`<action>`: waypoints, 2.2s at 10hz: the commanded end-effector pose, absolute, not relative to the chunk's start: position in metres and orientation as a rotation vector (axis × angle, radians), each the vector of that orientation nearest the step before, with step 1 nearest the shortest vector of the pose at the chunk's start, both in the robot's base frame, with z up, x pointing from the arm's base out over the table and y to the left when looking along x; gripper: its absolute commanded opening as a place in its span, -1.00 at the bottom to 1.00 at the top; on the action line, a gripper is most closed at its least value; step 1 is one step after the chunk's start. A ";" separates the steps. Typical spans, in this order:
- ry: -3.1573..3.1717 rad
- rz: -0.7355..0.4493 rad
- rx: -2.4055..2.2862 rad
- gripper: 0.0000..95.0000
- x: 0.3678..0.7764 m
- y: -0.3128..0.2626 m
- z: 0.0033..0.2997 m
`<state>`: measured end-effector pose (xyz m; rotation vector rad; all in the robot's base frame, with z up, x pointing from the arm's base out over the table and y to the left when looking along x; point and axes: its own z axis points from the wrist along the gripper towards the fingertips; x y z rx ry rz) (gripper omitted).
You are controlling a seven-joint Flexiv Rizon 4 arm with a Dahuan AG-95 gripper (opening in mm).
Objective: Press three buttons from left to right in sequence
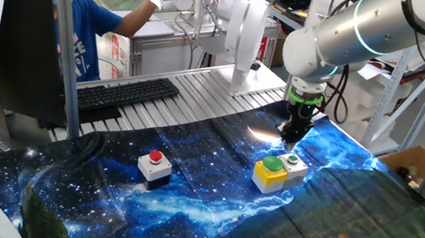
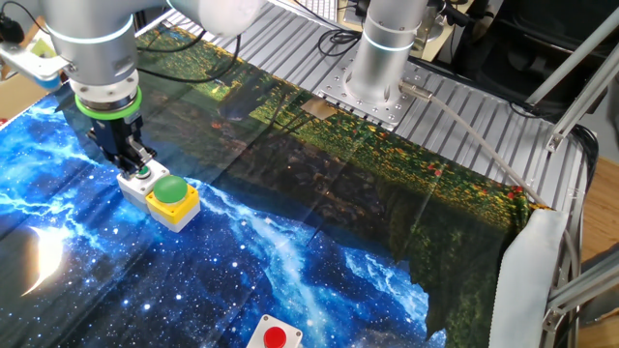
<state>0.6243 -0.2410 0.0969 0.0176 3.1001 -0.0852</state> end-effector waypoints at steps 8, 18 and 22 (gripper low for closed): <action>3.096 -0.070 0.094 -1.00 0.622 -0.237 0.100; 3.077 -0.032 0.112 -1.00 0.618 -0.229 0.099; 3.089 -0.033 0.096 -1.00 0.616 -0.227 0.102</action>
